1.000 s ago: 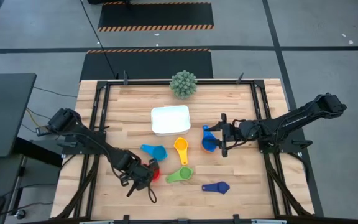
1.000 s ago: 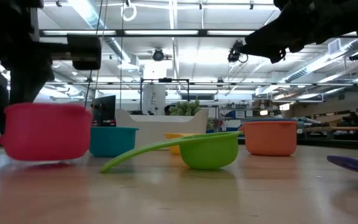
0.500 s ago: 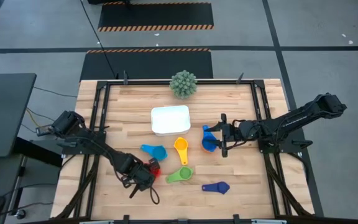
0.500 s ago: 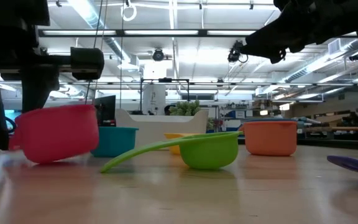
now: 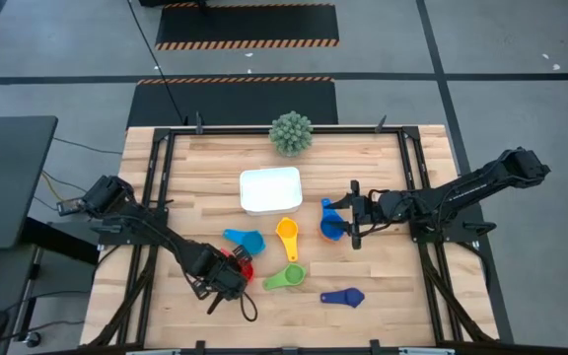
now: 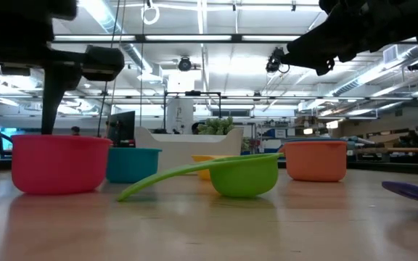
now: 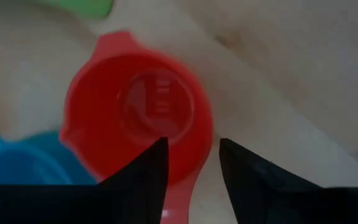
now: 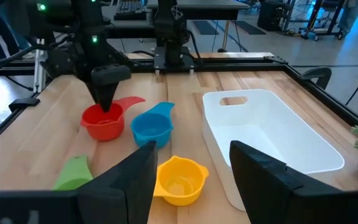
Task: Nest measuring cups in basket
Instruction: Stack the left blue nesting cup on the red nesting cup
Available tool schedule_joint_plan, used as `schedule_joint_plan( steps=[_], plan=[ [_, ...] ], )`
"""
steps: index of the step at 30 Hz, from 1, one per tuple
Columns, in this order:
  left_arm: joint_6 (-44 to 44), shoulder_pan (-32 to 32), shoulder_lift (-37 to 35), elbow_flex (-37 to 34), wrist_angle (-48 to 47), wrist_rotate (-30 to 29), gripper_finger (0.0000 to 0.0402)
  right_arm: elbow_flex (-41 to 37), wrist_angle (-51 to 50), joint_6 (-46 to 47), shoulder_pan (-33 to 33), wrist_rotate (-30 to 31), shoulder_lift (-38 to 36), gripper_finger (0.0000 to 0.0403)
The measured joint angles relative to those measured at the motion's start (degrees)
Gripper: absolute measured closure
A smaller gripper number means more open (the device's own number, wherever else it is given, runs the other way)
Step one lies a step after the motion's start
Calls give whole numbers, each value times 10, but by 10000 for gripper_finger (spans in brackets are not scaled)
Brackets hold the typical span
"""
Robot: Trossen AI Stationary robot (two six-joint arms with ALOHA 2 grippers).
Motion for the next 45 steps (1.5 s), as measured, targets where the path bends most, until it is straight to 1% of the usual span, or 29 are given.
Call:
schedule_joint_plan(
  steps=[7,12,16,20,23,27,31,41,45],
  plan=[
    [-19,5,-6,40,-74,-4,251,0,0,0,0,0,0,194],
    [-25,35,-34,41,-82,-44,251,0,0,0,0,0,0,194],
    [-45,71,-51,35,-70,-60,251,0,0,0,0,0,0,194],
    [-56,105,-50,11,-19,-61,251,0,-1,0,1,0,0,194],
    [-57,119,-45,-5,19,-64,251,0,-2,-1,1,0,0,194],
    [-41,122,-45,-6,25,-62,251,0,-3,-1,1,0,0,194],
    [-34,122,-45,-6,22,-46,251,0,-3,-1,1,0,0,194],
    [-20,122,-4,-5,21,-47,251,0,-3,2,2,0,0,194],
    [-16,122,-3,-5,22,-47,265,0,-3,2,2,0,0,194]
  ],
)
